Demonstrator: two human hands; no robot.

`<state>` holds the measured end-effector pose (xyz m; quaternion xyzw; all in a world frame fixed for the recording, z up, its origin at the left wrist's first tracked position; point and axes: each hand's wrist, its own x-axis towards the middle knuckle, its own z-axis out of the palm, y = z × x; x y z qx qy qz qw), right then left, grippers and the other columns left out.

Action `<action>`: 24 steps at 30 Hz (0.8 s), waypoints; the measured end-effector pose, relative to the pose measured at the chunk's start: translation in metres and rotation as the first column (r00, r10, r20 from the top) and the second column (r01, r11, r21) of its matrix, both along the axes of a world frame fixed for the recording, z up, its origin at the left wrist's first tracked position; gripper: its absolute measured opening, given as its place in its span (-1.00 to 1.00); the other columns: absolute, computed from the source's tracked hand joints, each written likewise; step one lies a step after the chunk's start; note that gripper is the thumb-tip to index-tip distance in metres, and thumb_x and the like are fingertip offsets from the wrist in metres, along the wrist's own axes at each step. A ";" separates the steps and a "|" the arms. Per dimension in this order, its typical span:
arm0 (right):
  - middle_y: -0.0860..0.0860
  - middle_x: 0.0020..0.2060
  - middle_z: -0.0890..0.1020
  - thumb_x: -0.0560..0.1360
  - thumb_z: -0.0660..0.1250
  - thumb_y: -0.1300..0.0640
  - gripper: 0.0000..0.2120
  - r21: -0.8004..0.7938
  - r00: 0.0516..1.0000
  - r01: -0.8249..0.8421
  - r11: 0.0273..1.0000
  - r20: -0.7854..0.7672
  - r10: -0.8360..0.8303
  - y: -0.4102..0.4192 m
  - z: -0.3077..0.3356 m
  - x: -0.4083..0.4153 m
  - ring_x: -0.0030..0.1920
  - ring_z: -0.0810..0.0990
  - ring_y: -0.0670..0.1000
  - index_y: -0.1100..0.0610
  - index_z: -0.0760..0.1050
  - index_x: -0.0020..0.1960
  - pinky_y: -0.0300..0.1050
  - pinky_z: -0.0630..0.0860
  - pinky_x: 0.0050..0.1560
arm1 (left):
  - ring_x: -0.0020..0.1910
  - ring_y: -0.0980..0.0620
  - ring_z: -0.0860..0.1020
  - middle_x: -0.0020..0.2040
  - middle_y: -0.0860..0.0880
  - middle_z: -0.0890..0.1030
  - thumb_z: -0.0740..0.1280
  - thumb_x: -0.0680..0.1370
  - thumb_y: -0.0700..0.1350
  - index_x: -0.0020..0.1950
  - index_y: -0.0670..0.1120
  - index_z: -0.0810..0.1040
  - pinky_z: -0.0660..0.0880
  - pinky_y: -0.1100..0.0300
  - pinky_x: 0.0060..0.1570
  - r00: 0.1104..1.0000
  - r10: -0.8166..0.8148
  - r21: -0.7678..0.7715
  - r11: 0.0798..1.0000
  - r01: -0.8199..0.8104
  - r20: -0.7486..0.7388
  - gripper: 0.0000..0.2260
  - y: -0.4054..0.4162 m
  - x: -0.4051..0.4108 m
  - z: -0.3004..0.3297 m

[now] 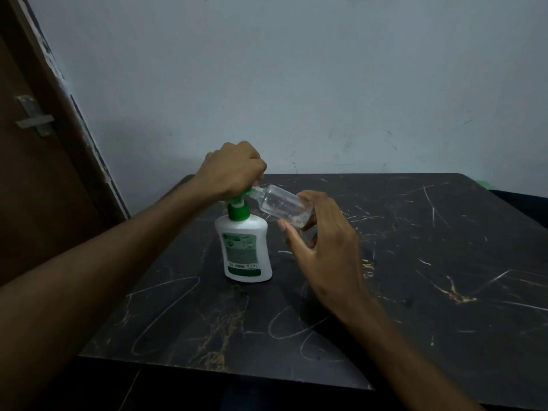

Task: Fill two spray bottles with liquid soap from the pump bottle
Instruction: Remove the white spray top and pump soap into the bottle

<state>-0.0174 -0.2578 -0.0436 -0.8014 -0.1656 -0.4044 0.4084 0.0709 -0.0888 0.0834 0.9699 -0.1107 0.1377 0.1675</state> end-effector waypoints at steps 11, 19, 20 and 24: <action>-0.13 0.08 0.60 0.57 0.45 -0.06 -0.62 -0.009 1.000 0.000 1.000 -0.018 0.000 0.000 -0.001 0.001 -0.08 0.57 -0.14 0.03 0.46 0.31 -0.10 0.61 -0.14 | -0.10 -0.12 0.70 -0.21 -0.04 0.75 0.16 0.40 0.05 -0.14 -0.13 0.72 0.59 -0.18 0.12 0.999 -0.021 0.006 1.000 0.020 0.044 -0.61 -0.001 -0.003 0.002; -0.11 0.08 0.60 0.57 0.45 -0.06 -0.61 -0.014 1.000 0.004 1.000 -0.011 -0.004 -0.001 0.000 0.000 -0.09 0.55 -0.17 0.06 0.48 0.31 -0.18 0.58 -0.10 | -0.09 -0.11 0.70 -0.18 -0.05 0.74 0.16 0.41 0.04 -0.12 -0.13 0.73 0.60 -0.19 0.13 0.999 -0.036 0.013 0.999 0.035 0.039 -0.61 -0.002 -0.004 0.003; -0.11 0.08 0.60 0.57 0.45 -0.06 -0.61 -0.016 1.000 0.006 1.000 -0.010 -0.006 -0.001 0.000 0.000 -0.10 0.55 -0.17 0.06 0.48 0.31 -0.17 0.59 -0.09 | -0.09 -0.12 0.70 -0.18 -0.05 0.75 0.16 0.41 0.04 -0.12 -0.14 0.73 0.60 -0.20 0.14 0.999 -0.036 0.013 0.999 0.036 0.029 -0.60 -0.001 -0.004 0.002; -0.11 0.10 0.59 0.56 0.45 -0.06 -0.60 -0.031 1.000 0.005 1.000 -0.014 -0.006 -0.001 -0.001 0.000 -0.10 0.56 -0.17 0.05 0.47 0.32 -0.17 0.61 -0.10 | -0.08 -0.14 0.70 -0.19 -0.06 0.75 0.14 0.42 0.05 -0.10 -0.18 0.72 0.59 -0.20 0.12 0.998 -0.038 0.004 0.999 0.038 0.040 -0.57 0.001 -0.004 0.006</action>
